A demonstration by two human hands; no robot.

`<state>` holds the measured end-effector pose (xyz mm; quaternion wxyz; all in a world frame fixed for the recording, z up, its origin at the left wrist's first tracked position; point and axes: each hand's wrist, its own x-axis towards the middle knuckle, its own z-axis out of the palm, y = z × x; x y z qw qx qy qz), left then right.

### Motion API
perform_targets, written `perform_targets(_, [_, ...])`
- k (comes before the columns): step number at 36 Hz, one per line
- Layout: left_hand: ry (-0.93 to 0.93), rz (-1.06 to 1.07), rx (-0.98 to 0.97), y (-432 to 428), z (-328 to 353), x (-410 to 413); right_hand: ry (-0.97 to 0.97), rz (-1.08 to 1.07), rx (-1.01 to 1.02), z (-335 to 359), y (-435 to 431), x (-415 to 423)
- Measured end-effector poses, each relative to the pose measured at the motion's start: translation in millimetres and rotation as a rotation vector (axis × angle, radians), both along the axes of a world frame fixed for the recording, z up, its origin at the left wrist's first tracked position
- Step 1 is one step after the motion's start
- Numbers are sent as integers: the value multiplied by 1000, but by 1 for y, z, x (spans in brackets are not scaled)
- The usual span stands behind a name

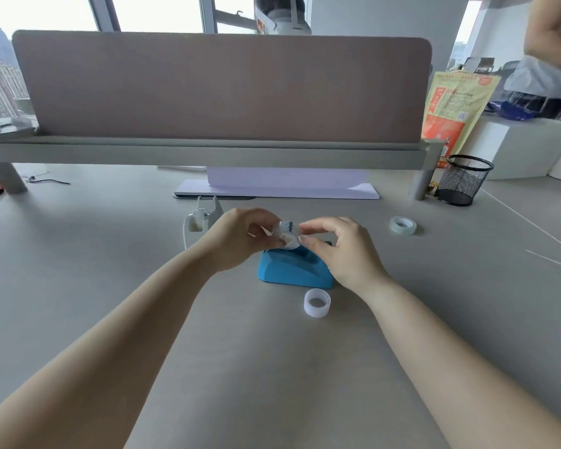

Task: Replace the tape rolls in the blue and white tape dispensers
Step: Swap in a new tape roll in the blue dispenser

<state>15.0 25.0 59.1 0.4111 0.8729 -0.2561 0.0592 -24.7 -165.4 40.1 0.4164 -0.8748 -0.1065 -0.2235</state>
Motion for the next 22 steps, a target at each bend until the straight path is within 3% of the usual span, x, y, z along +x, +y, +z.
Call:
perform_targets(11, [15, 33, -44, 5, -17, -2, -153, 1, -124, -10, 4, 6])
perform_targets(16, [160, 21, -44, 9, -36, -13, -134, -3, -133, -13, 6, 8])
perform_targets(22, [199, 26, -247, 0, -56, -14, -150, -15, -166, -12, 10, 6])
